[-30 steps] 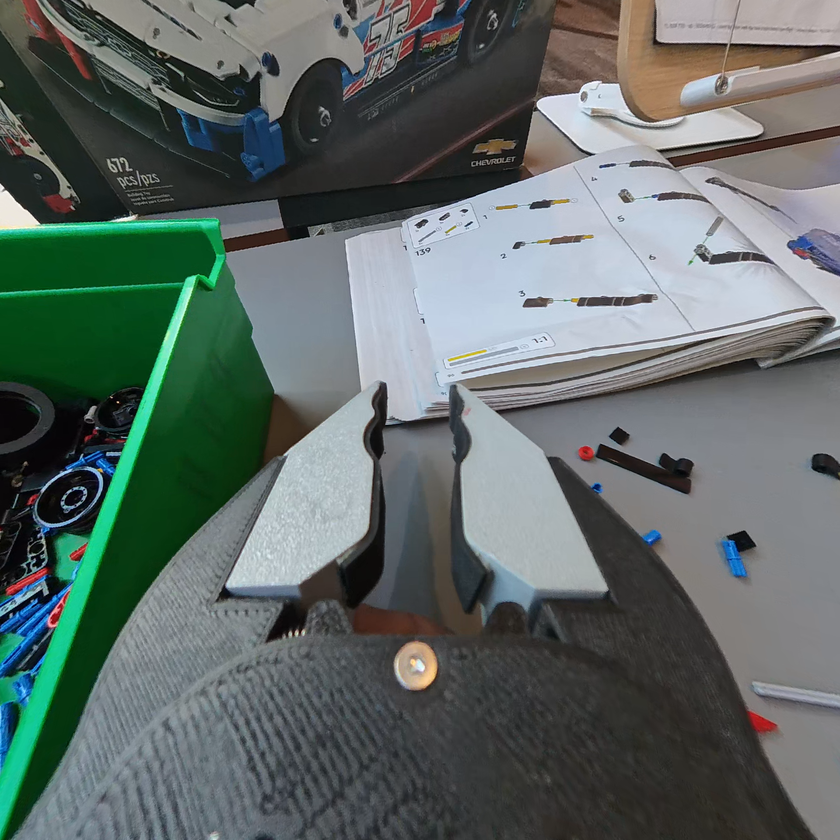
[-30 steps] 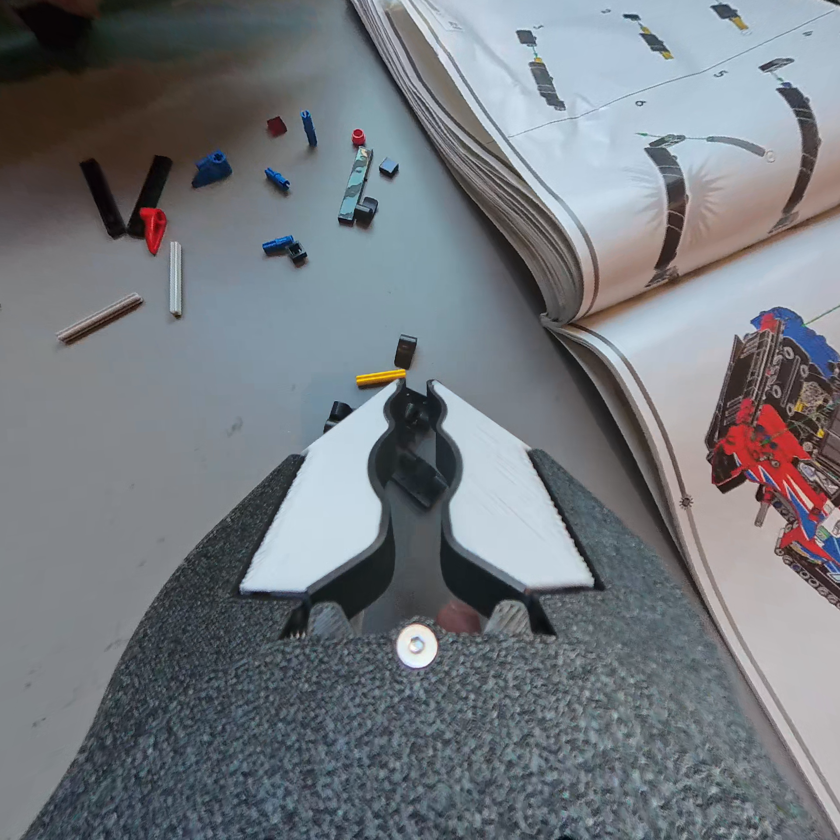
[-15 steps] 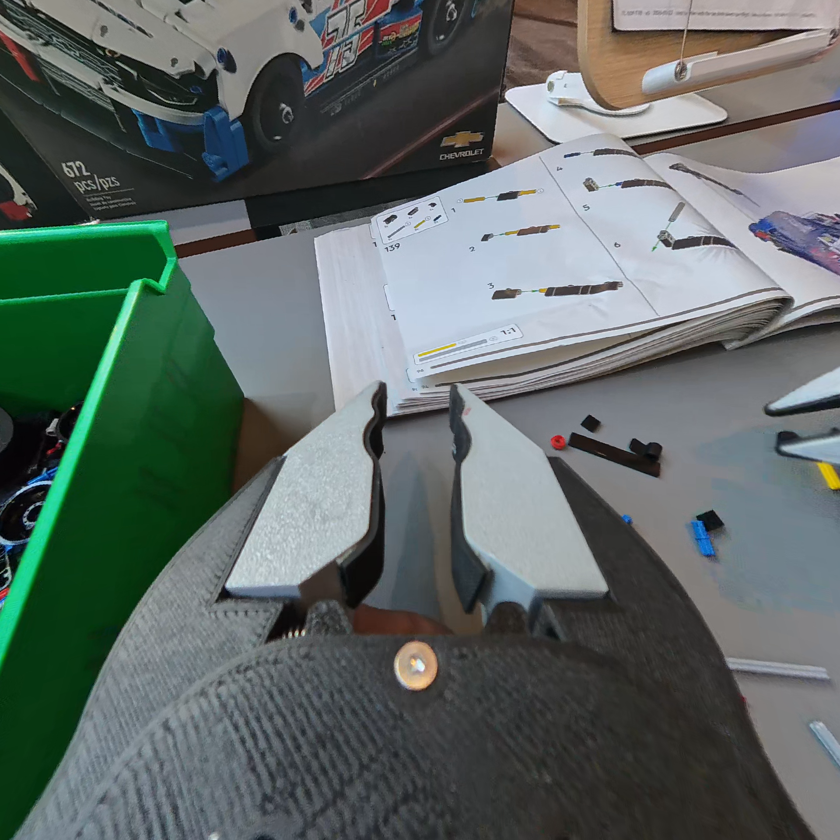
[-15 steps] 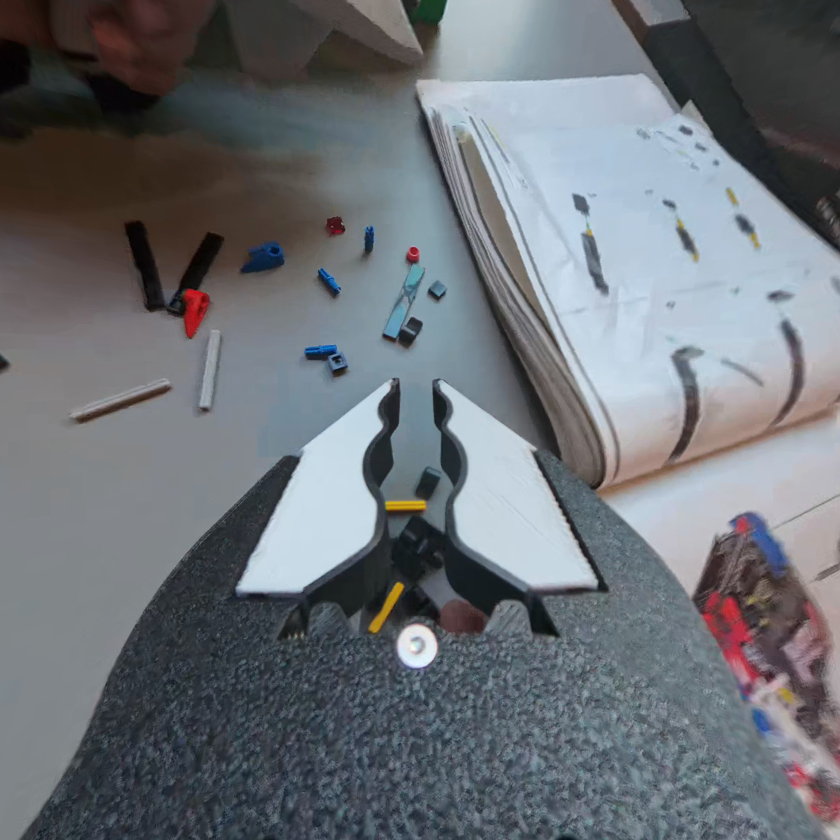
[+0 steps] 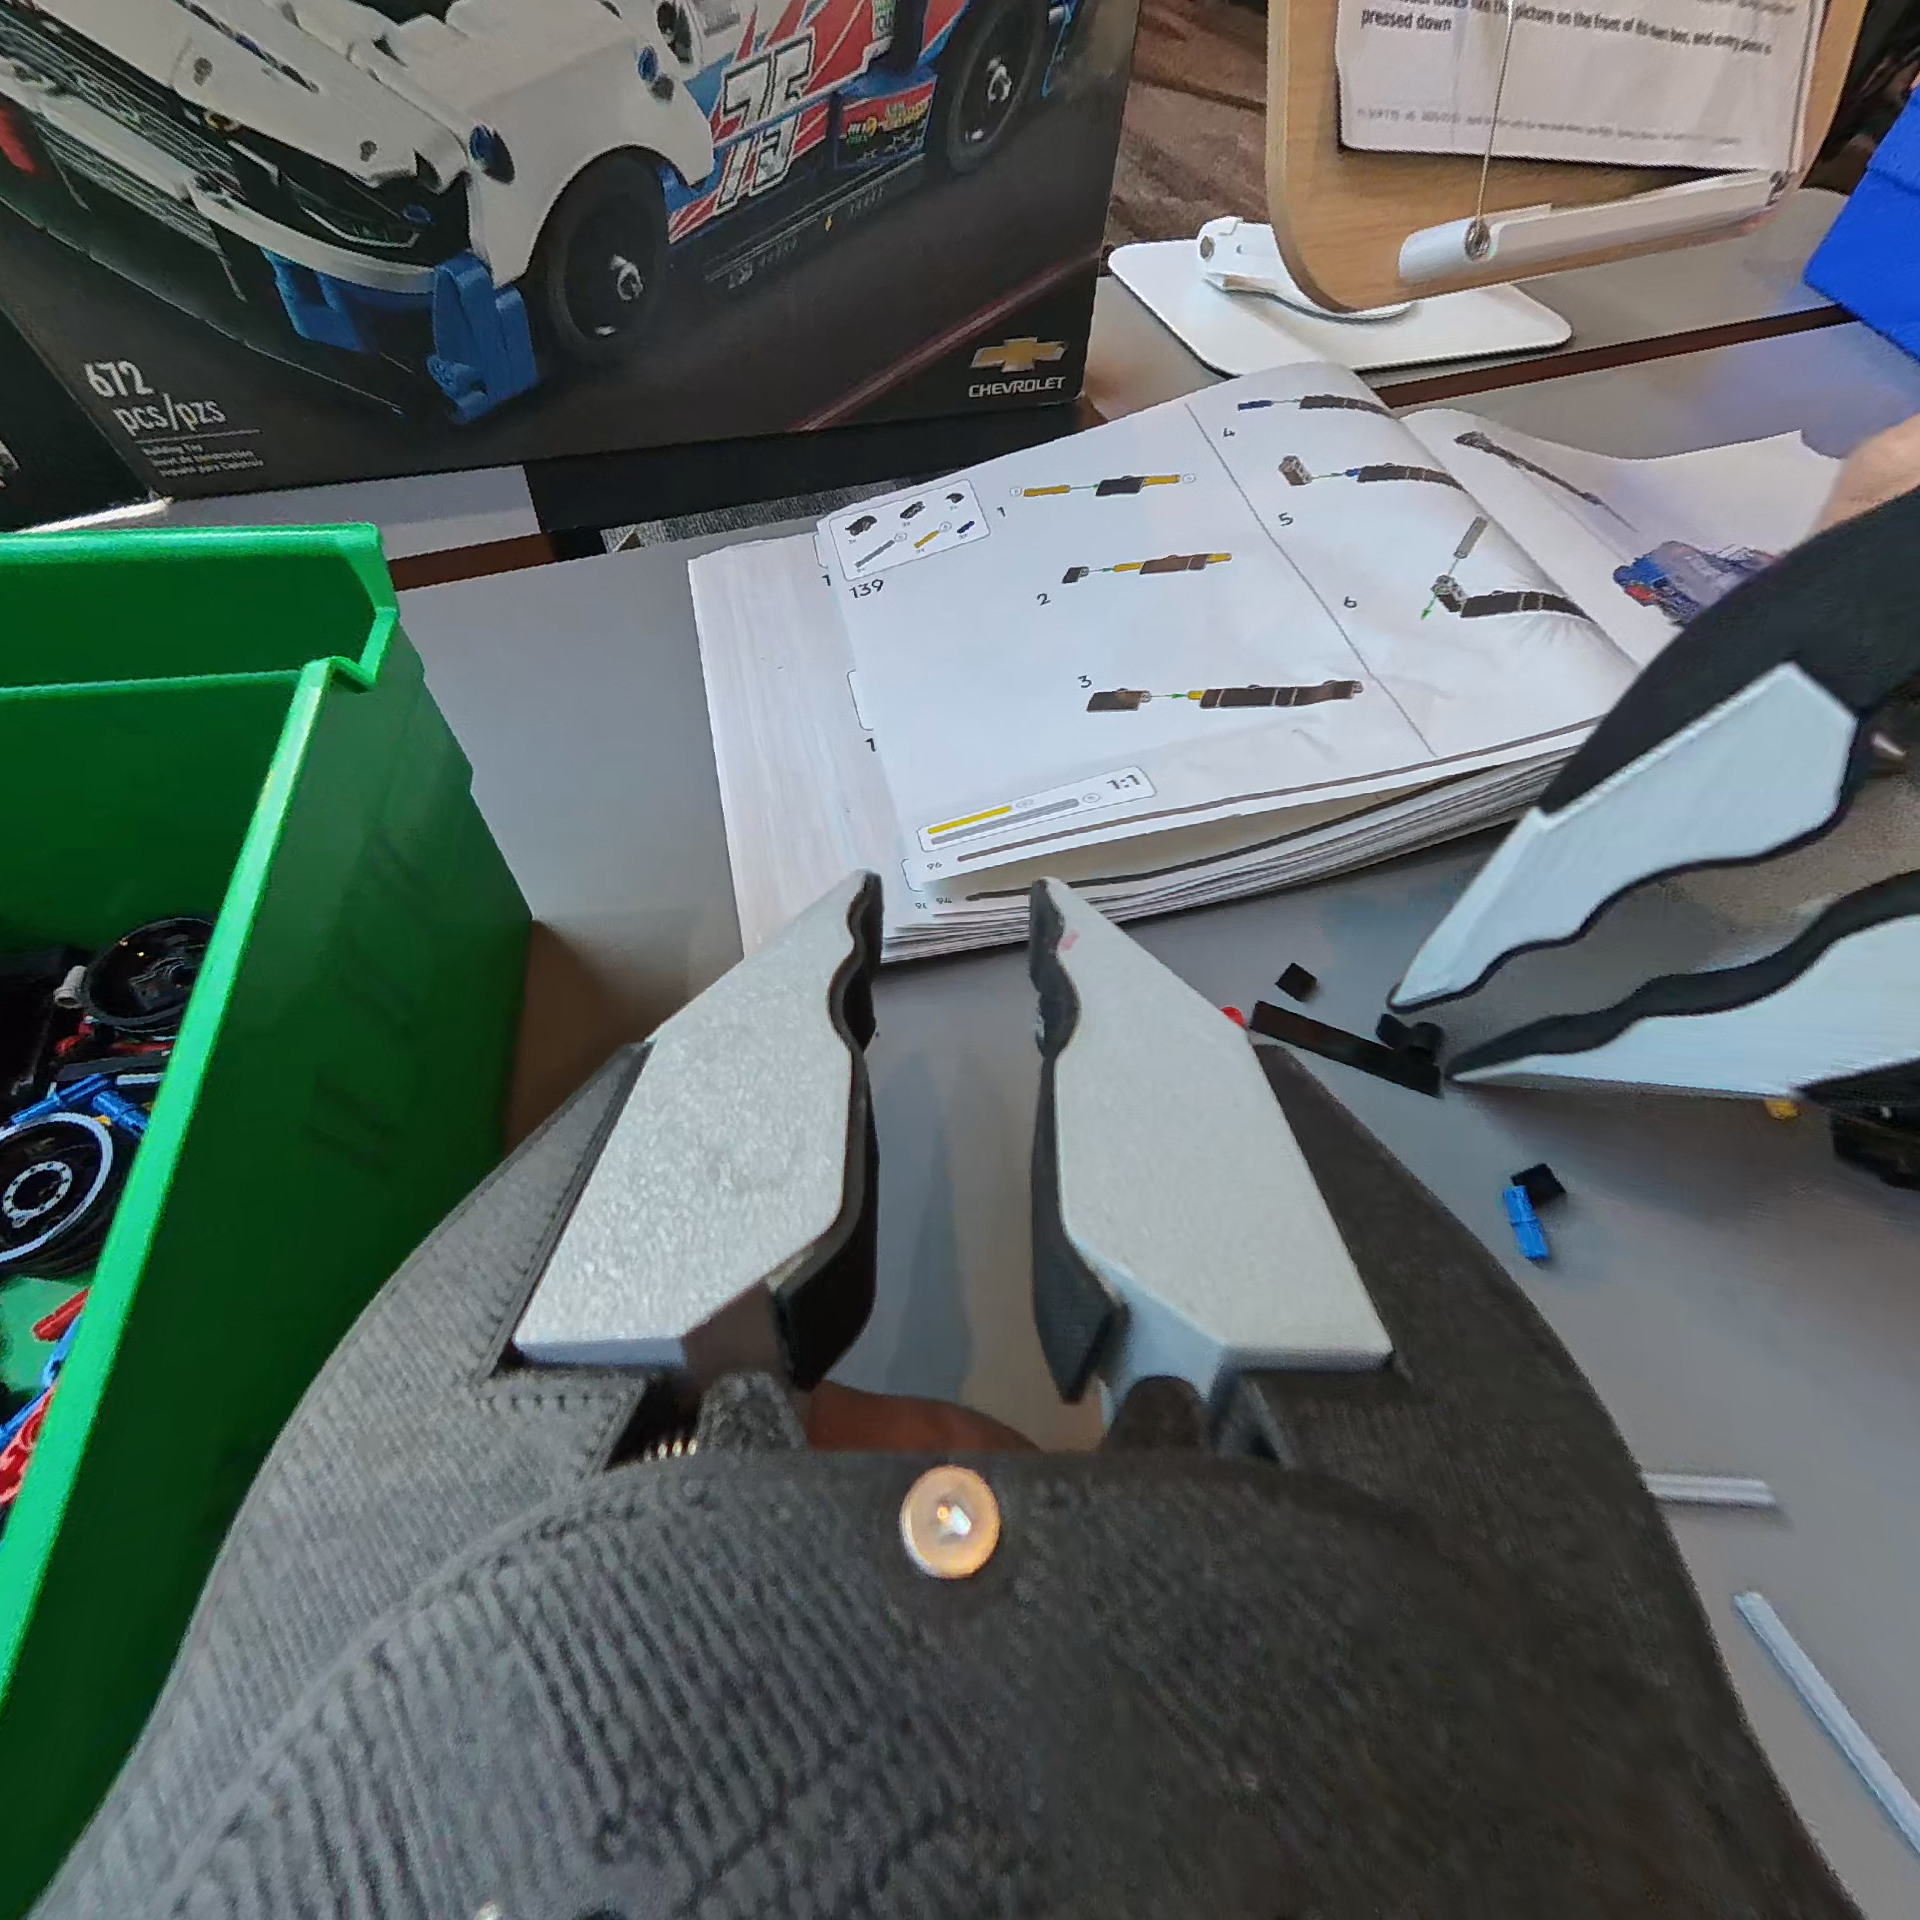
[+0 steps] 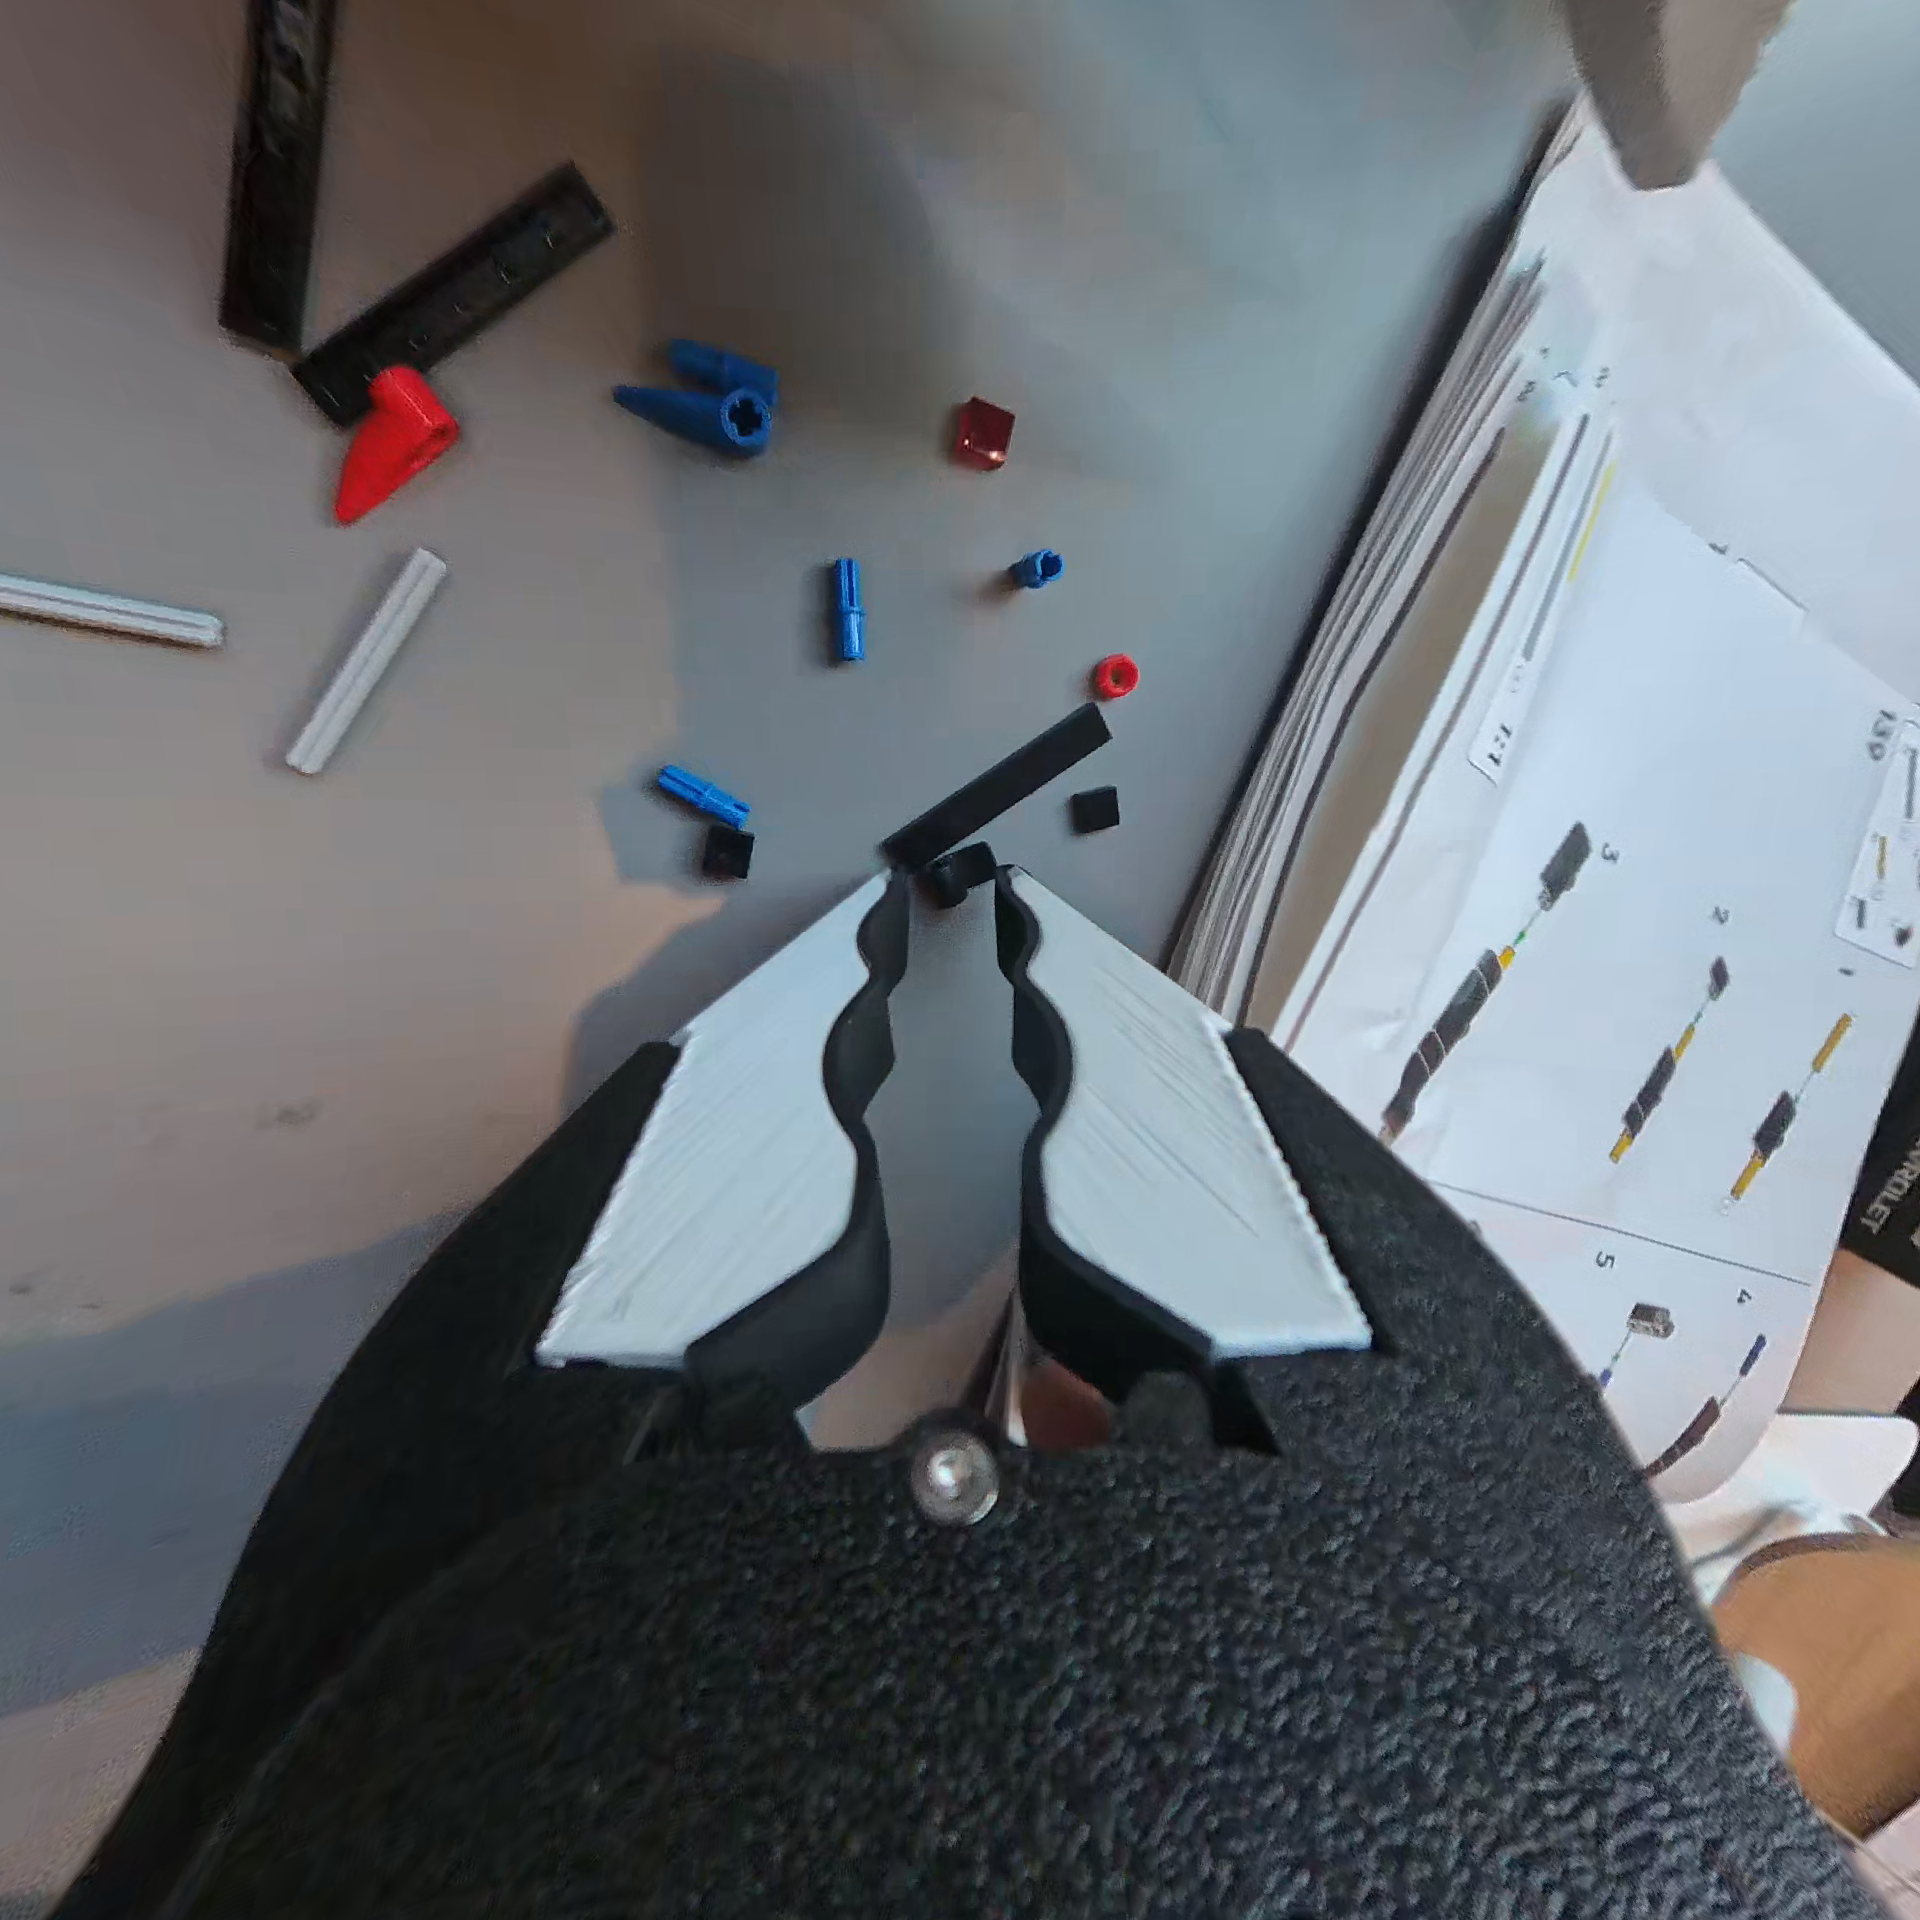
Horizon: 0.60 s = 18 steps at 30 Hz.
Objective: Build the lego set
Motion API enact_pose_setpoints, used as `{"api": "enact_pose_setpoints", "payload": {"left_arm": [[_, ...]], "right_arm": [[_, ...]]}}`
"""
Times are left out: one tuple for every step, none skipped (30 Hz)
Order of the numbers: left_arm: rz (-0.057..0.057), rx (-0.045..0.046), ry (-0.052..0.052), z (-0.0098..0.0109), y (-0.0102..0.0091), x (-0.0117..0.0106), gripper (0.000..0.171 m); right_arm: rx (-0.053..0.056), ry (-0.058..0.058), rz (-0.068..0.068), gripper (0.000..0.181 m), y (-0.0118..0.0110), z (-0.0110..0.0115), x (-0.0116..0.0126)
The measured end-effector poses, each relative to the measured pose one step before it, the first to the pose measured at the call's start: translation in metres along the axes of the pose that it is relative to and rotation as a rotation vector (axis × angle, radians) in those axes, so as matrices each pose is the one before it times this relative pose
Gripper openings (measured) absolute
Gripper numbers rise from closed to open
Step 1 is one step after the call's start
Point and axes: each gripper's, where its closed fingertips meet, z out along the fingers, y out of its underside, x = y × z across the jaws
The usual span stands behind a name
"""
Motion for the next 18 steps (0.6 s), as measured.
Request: {"api": "enact_pose_setpoints", "payload": {"left_arm": [[0.0014,0.00277,0.0006,-0.00053,-0.00069,0.00028,0.025],[0.0015,0.00192,-0.0004,-0.00037,-0.00057,0.00024,0.025],[0.0006,0.00097,0.0006,-0.00029,-0.00018,0.00014,0.025],[-0.0005,0.00064,0.0011,-0.00009,-0.00013,0.00028,0.025],[-0.0008,-0.00151,0.0011,0.00016,0.0003,0.00011,0.025],[-0.0004,-0.00283,0.0007,0.00029,0.00049,0.00014,0.025],[-0.0003,-0.00188,0.0013,0.00013,0.00036,0.00021,0.025],[-0.0004,-0.00018,0.0021,-0.00006,-0.00005,0.00053,0.025],[0.0003,0.00109,0.0006,-0.00029,-0.00019,0.00036,0.025],[0.0008,0.00191,0.0006,-0.00023,-0.00052,0.00033,0.025],[0.0005,0.00133,0.0017,-0.00032,-0.0003,0.0007,0.025],[0.0001,-0.00027,0.0026,-0.00007,-0.00003,0.00076,0.025],[0.0004,0.00011,0.0033,-0.00019,-0.00011,0.00124,0.025],[0.0025,0.00008,0.0023,0.00003,0.00013,0.00114,0.025],[0.0047,-0.00115,0.0014,0.00003,0.00028,0.00117,0.025],[0.0048,-0.00082,-0.0001,0.00001,0.00035,0.00084,0.025],[0.0037,0.00022,0.0001,-0.00005,0.00014,0.00074,0.025],[0.0029,0.0007,-0.0005,-0.00009,-0.00013,0.00023,0.025]], "right_arm": [[-0.0166,-0.0234,-0.0108,0.013,0.00123,0.00225,-0.00152],[-0.0082,-0.0285,-0.004,0.008,0.00038,0.00084,-0.0021],[-0.0116,-0.015,0.0031,0.007,0.00126,0.00001,0.00003],[-0.0185,-0.01,0.0031,0.006,0.00265,-0.00032,0.00007],[-0.018,-0.01,0.0037,0.006,0.00322,-0.00063,-0.00124],[-0.016,-0.0131,0.0057,0.006,0.00387,-0.00088,-0.00277],[-0.0145,-0.0178,0.0086,0.006,0.00481,-0.00112,-0.00436],[-0.0135,-0.0204,0.0122,0.006,0.00589,-0.00133,-0.00561],[-0.0131,-0.0239,0.0166,0.006,0.00701,-0.00128,-0.00657],[-0.0123,-0.025,0.0207,0.006,0.00778,-0.00121,-0.00698],[-0.0087,-0.0185,0.0216,0.006,0.00752,-0.00081,-0.00591],[0.0011,-0.009,0.019,0.007,0.00572,-0.00077,-0.00417],[0.0112,-0.0061,0.0173,0.009,0.00358,-0.00089,-0.00325],[0.0121,-0.0095,0.0175,0.01,0.00254,-0.0014,-0.00331],[0.0074,-0.007,0.0165,0.011,0.00265,-0.0019,-0.00236],[0.0041,0.0008,0.0132,0.011,0.0027,-0.0025,-0.00101],[0.0078,0.0085,0.0109,0.011,0.00195,-0.00324,0.00045],[0.0157,0.0097,0.0128,0.013,0.00072,-0.00423,0.0011]]}}
